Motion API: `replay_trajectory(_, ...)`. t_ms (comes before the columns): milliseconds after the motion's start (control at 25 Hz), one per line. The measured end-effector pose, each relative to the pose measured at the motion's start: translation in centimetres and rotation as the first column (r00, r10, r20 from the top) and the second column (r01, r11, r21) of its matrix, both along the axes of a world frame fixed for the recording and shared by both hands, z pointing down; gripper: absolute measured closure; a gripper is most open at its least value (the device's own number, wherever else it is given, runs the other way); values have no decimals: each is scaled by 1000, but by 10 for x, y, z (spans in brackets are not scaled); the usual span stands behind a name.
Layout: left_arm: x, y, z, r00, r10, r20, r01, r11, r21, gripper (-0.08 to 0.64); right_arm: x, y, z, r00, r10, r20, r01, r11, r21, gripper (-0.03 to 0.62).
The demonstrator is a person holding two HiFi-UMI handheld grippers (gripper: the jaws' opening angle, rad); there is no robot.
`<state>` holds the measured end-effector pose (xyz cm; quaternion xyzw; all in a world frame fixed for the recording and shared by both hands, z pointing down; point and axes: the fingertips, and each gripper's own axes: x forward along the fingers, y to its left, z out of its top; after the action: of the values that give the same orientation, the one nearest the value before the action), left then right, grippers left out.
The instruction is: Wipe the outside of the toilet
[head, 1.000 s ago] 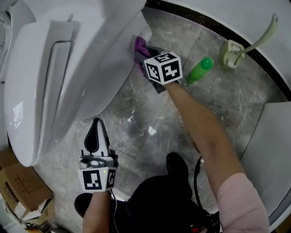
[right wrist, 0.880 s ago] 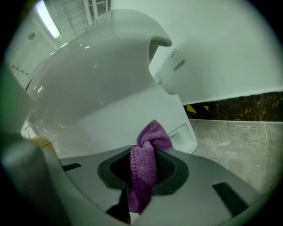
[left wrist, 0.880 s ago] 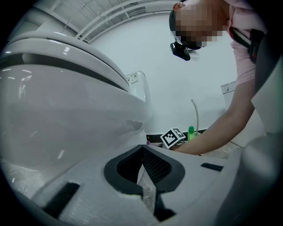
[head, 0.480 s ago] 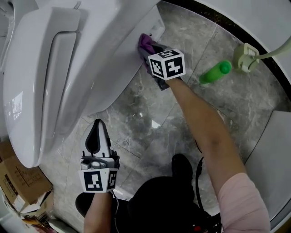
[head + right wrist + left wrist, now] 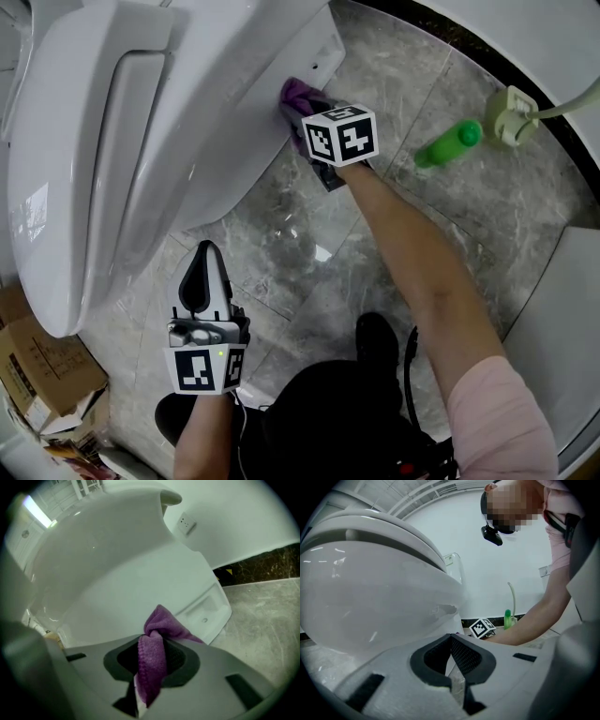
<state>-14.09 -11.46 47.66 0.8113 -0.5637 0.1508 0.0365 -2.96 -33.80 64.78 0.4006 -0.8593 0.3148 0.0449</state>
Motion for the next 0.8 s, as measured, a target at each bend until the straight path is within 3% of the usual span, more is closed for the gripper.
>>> replay_trajectory(520, 1, 11, -15, 1000, 2, -8, -2, 998, 59, 555, -44, 42, 2, 996, -64, 64, 67, 997, -47, 511)
replay_trajectory(800, -10, 22, -13, 1000, -28, -3, 28, 999, 37, 555, -65, 61, 2, 992, -92, 83, 97, 993, -60, 512)
